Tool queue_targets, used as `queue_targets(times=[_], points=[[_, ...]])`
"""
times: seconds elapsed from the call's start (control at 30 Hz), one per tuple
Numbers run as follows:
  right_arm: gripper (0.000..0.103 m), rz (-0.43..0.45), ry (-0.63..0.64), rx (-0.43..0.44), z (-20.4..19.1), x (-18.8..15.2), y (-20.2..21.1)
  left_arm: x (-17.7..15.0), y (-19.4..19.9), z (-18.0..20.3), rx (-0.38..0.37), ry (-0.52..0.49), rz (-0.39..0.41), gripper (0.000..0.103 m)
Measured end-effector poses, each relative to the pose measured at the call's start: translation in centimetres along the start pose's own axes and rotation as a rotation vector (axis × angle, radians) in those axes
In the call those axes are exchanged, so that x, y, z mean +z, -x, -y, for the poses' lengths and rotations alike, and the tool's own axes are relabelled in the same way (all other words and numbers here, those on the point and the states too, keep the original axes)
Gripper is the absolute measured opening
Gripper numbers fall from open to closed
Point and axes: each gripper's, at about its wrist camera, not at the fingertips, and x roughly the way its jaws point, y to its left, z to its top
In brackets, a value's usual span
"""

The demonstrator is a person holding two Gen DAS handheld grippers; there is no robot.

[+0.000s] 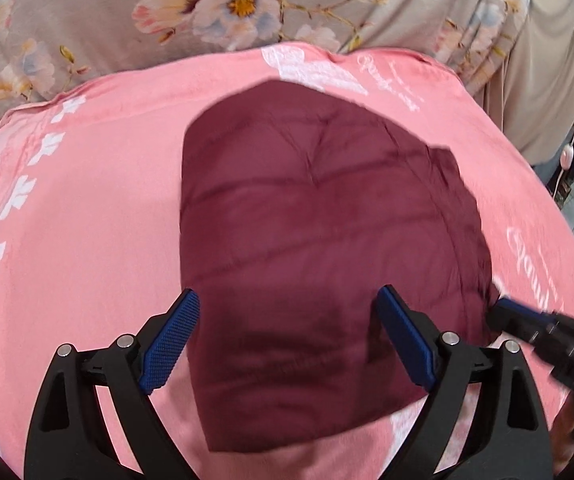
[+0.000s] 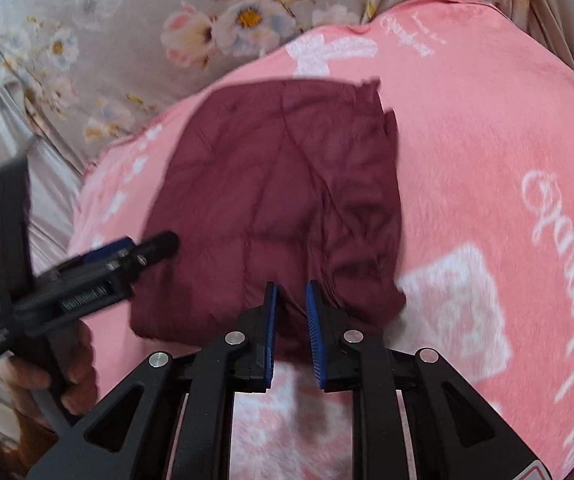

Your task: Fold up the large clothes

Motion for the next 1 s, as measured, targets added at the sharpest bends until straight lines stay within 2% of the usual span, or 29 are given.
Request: queue_targets(times=[0.1, 0.2, 0.23, 0.27, 0.33, 0.43, 0.5, 0.53, 0.57, 0.67, 0.7, 0.77, 0.83, 0.9, 1.0], points=[[0.012, -0.037, -0.012, -0.048, 1.1, -1.5, -0.9, -1.0, -0.7, -0.2, 0.007, 0.016, -0.024, 0.089], [0.015, 0.043, -0.033, -0.036, 1.8, -1.7, 1.3, -1.6, -1.0, -0.4, 0.023, 0.021, -0.029, 0.089], [0.023, 0.077, -0.039, -0.035, 1.9, -1.5, 2.1, -1.7, -1.0, -0.4, 0.026, 0.023, -0.03, 0.089], [0.038, 0.127, -0.051, -0.038, 2.1, -1.2, 3.1, -1.6, -1.0, -0.5, 0.027, 0.025, -0.031, 0.089], [0.058, 0.201, -0.059, -0.036, 2.3, -0.5, 4.0, -1.7, -1.1, -0.5, 0.03, 0.028, -0.032, 0.089], [0.06, 0.166, -0.032, -0.024, 2.2, 0.4, 2.1, -1.8, -1.2, -0.2, 0.045, 0.02, -0.028, 0.09], [0.049, 0.12, -0.045, -0.032, 2.5, 0.5, 0.1, -1.9, -1.3, -0.2, 0.068, 0.02, -0.041, 0.09], [0.025, 0.106, -0.064, -0.023, 2.7, 0.6, -0.4, -1.9, -1.3, -0.2, 0.07, 0.019, -0.041, 0.09], [0.013, 0.111, -0.091, 0.004, 2.9, 0.5, -0.1, -1.9, -1.3, -0.3, 0.069, 0.02, -0.043, 0.09], [0.005, 0.217, -0.155, 0.174, 3.2, -0.1, 3.3, -1.9, -1.3, -0.5, 0.067, 0.029, -0.053, 0.09], [0.004, 0.242, -0.149, 0.189, 3.2, -0.1, 4.2, -2.0, -1.4, -0.6, 0.071, 0.03, -0.055, 0.09], [0.003, 0.221, -0.139, 0.136, 3.4, -0.5, 3.6, -2.1, -1.4, -0.7, 0.065, 0.035, -0.059, 0.091], [0.003, 0.137, -0.144, 0.025, 4.3, -0.9, 0.6, -2.2, -1.5, -0.7, 0.062, 0.041, -0.061, 0.091], [0.003, 0.064, -0.199, 0.046, 5.3, -1.4, -1.8, -2.2, -1.6, -0.5, 0.064, 0.037, -0.059, 0.092], [0.002, 0.062, -0.189, 0.009, 5.2, -1.6, -3.3, -2.4, -1.9, -0.2, 0.071, 0.025, -0.062, 0.094]])
